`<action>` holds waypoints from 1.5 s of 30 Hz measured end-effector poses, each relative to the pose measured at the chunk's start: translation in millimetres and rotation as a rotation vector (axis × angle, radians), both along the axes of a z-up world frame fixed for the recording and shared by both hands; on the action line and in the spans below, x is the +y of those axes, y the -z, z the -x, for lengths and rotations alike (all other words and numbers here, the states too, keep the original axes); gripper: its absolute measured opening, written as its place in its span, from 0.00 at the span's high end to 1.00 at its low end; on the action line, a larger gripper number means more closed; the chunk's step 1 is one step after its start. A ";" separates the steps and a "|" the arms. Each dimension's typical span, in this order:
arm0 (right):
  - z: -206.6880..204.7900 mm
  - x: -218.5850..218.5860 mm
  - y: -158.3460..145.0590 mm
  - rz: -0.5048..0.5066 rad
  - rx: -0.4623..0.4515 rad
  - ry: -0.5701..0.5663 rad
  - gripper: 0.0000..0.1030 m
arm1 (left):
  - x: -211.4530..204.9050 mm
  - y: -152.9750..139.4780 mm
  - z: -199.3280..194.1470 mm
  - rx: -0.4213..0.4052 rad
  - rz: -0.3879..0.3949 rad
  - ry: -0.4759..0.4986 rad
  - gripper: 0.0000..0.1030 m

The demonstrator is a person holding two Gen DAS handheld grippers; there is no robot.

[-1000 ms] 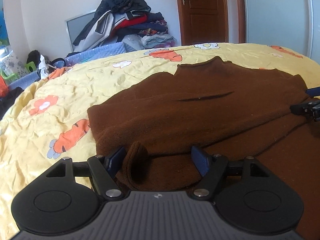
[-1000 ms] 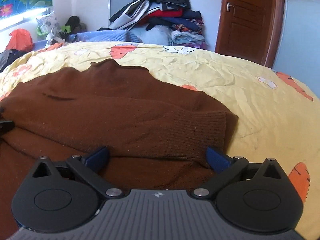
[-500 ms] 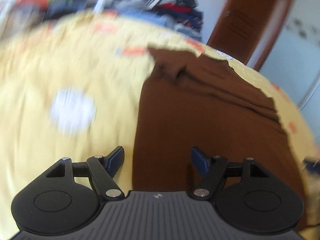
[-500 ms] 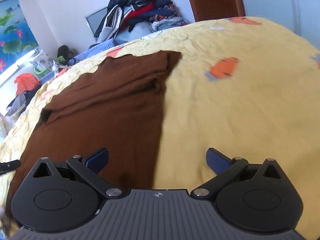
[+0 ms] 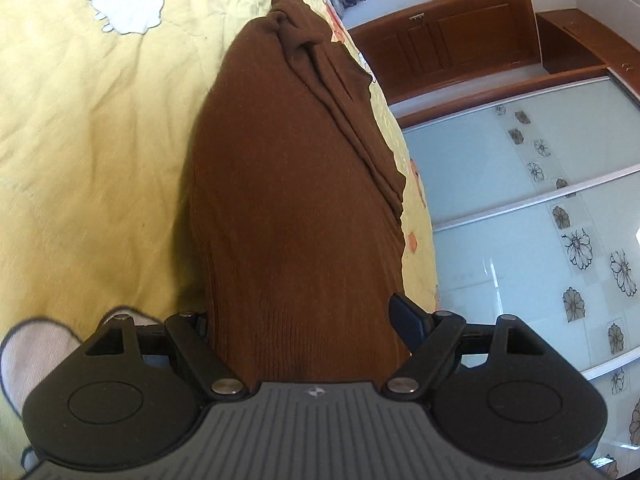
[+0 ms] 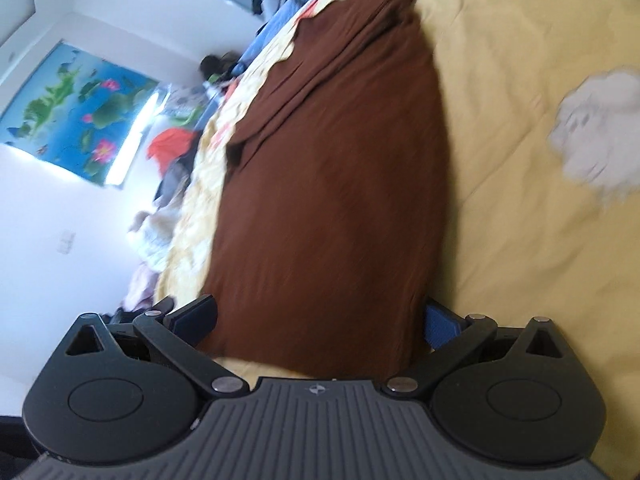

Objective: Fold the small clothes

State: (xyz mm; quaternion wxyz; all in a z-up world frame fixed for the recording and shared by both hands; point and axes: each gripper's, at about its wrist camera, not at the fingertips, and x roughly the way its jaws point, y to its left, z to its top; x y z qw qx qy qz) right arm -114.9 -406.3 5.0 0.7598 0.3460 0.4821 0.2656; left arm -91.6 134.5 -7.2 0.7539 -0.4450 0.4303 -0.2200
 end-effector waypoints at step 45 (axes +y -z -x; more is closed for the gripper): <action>-384.0 -36.6 23.9 -0.157 -0.112 0.420 0.35 | -27.7 -46.3 -402.6 -0.138 -0.374 -0.179 0.82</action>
